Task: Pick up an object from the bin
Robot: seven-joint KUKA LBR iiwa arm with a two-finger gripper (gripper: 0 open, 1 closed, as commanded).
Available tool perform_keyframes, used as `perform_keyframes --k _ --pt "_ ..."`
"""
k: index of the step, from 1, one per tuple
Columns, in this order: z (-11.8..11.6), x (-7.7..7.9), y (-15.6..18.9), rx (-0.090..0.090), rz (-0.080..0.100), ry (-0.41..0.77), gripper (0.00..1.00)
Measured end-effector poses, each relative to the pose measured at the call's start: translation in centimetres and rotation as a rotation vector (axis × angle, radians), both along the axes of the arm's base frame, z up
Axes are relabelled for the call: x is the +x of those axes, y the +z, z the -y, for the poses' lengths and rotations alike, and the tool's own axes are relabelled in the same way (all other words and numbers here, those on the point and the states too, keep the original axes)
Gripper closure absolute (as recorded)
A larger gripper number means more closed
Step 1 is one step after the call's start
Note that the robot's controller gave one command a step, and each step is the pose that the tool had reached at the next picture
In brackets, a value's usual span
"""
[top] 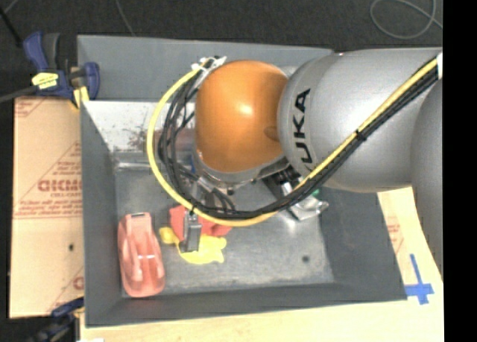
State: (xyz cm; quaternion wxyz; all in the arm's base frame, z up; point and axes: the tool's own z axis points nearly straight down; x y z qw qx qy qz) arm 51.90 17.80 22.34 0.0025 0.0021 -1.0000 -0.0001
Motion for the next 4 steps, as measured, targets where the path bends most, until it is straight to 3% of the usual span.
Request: perform_keyframes --k 1,2,3,4 --pt "0.1 0.2 0.4 0.001 0.008 -0.004 0.00" --pt "2.2 0.1 -3.3 0.003 0.013 0.053 0.00" --pt "5.0 -2.6 -6.0 0.000 0.004 0.190 0.00" --pt "7.1 0.5 -14.7 0.007 0.019 -0.014 1.00"
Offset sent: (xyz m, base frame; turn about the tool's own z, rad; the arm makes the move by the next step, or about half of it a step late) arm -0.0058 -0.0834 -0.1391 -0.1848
